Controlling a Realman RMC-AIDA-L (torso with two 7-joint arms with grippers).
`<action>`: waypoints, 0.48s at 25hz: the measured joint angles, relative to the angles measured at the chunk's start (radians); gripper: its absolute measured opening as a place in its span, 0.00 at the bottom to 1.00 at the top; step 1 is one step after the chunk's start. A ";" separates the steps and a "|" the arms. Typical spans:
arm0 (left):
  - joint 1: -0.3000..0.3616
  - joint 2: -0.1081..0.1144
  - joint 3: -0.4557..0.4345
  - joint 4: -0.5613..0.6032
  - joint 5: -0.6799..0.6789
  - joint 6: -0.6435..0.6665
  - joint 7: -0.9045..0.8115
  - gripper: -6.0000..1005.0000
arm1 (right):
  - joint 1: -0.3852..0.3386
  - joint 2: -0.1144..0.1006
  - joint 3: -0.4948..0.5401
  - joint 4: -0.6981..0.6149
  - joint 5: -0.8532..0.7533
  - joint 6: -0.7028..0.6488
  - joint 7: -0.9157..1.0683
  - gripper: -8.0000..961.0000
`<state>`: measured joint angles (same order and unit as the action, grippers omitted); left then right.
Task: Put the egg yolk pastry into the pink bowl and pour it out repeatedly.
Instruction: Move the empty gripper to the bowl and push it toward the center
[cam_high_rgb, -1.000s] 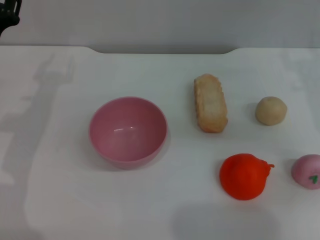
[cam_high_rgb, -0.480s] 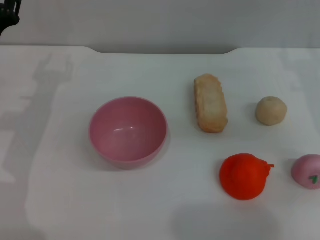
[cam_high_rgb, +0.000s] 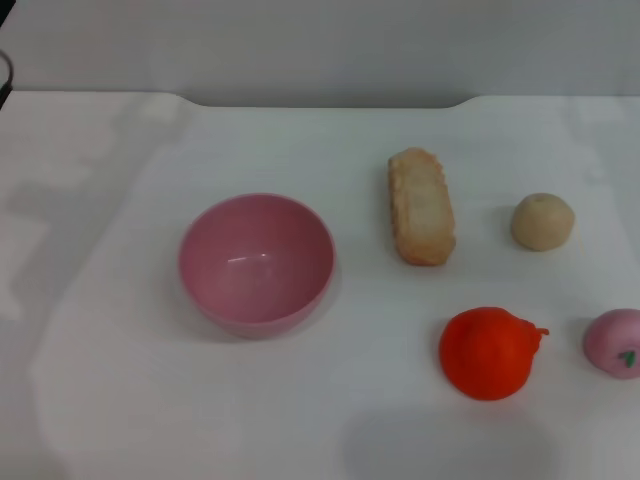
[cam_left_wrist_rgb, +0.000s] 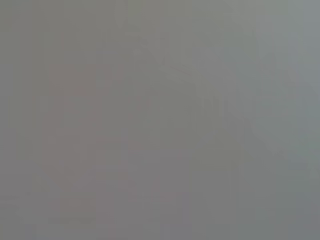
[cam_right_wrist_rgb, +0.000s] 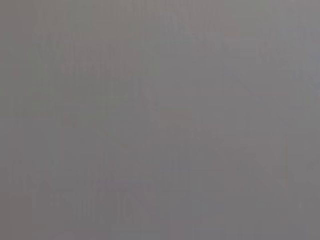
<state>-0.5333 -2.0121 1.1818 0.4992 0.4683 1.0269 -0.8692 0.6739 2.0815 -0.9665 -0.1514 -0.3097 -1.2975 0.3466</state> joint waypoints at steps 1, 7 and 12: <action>0.000 0.009 -0.001 0.025 0.050 0.001 -0.067 0.53 | -0.001 0.000 0.001 0.002 0.000 0.000 0.000 0.76; -0.003 0.065 -0.008 0.174 0.320 0.080 -0.395 0.53 | -0.010 -0.002 0.004 0.010 0.000 0.000 0.000 0.76; -0.023 0.126 -0.011 0.291 0.529 0.199 -0.677 0.53 | -0.011 -0.002 0.004 0.010 0.000 0.000 0.000 0.76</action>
<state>-0.5561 -1.8866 1.1704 0.7898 0.9970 1.2255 -1.5462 0.6631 2.0799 -0.9629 -0.1411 -0.3097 -1.2974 0.3467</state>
